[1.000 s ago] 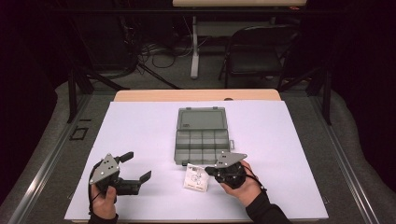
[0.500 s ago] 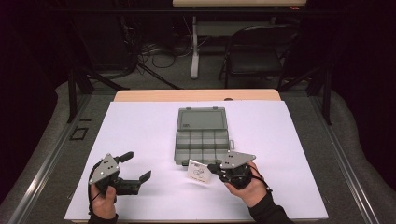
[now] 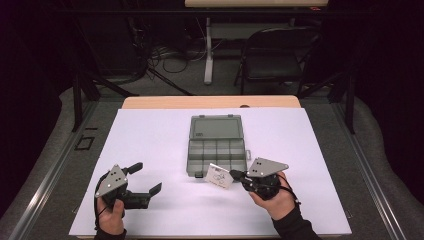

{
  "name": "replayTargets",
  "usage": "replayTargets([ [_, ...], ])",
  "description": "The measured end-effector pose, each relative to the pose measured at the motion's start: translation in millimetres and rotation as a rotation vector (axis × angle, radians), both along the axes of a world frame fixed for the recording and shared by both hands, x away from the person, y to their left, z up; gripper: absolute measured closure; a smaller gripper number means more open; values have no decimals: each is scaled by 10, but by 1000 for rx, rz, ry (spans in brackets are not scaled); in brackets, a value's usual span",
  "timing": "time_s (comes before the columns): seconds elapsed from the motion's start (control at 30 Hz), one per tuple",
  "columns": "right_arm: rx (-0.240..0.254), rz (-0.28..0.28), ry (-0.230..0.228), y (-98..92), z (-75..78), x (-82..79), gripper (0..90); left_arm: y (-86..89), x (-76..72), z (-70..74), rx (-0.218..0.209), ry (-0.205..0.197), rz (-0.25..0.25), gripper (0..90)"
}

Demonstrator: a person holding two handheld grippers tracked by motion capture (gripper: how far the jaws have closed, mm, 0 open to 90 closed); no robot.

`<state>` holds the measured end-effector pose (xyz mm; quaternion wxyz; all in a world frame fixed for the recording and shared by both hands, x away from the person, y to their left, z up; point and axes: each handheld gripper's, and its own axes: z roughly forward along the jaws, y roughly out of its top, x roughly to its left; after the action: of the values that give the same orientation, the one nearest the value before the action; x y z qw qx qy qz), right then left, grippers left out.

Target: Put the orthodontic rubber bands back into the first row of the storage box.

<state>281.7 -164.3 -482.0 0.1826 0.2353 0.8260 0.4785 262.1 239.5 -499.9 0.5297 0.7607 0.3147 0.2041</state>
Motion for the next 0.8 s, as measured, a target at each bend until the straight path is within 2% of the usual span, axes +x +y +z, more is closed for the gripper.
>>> replayTargets([
  [0.27, 19, -24, -17, -86, 70, -1, 900, 1, 0, 0, -1, -1, 1, 63],
  [0.8, 13, -40, -36, -106, 198, 63, 900, 7, 0, 3, -1, 0, 8, 63],
])
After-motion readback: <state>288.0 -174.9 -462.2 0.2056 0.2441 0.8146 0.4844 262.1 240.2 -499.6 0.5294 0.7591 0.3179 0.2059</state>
